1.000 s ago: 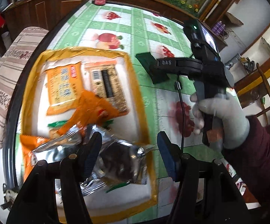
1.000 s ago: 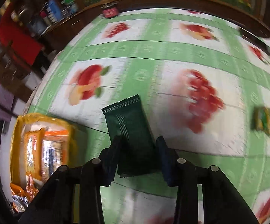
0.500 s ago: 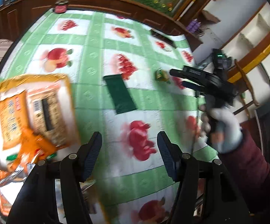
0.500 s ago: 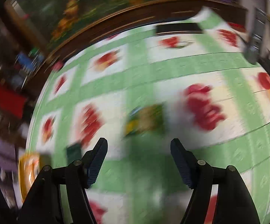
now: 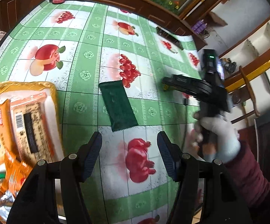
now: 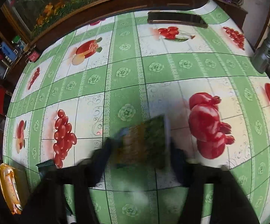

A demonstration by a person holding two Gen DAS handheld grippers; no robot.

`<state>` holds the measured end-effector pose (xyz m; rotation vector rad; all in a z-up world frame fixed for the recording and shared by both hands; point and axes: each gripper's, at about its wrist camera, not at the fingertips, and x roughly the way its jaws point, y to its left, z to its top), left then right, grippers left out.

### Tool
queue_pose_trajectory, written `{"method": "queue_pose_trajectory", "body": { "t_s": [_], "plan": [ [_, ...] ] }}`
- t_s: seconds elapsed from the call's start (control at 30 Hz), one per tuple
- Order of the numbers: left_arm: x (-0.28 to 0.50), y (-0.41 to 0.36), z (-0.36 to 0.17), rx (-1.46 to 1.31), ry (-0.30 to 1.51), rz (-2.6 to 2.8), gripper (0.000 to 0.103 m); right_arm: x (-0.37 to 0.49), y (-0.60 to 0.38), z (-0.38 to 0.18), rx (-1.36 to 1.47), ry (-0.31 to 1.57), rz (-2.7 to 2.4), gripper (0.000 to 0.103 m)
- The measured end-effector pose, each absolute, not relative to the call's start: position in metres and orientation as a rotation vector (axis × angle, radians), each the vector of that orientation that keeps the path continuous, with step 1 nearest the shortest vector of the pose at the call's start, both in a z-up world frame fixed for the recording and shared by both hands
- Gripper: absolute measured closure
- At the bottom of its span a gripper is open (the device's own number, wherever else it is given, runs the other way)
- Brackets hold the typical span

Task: Organize snacks
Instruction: 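Set the dark green pack down and grasp the green-yellow peas packet with the right gripper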

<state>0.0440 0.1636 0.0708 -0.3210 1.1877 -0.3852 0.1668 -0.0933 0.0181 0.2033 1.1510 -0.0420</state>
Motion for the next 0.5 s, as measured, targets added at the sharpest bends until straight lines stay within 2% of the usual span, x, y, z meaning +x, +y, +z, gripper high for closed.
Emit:
{"method": "queue_pose_trajectory", "body": {
  "t_s": [0.03,0.07,0.27,0.5],
  "plan": [
    [0.047,0.162,0.068,-0.319,1.194,-0.386,0.043,0.165,-0.095,0.018,0.208,1.158,-0.041,0.072],
    [0.052,0.158,0.064,-0.315,1.204,-0.385,0.043,0.160,-0.097,0.019,0.198,1.156,-0.044,0.076],
    [0.086,0.138,0.039,-0.241,1.250,-0.337,0.043,0.122,-0.109,0.018,0.201,1.172,-0.013,0.075],
    [0.107,0.096,0.017,-0.001,1.271,-0.317,0.043,0.065,-0.118,0.017,0.260,1.190,0.037,0.075]
  ]
}}
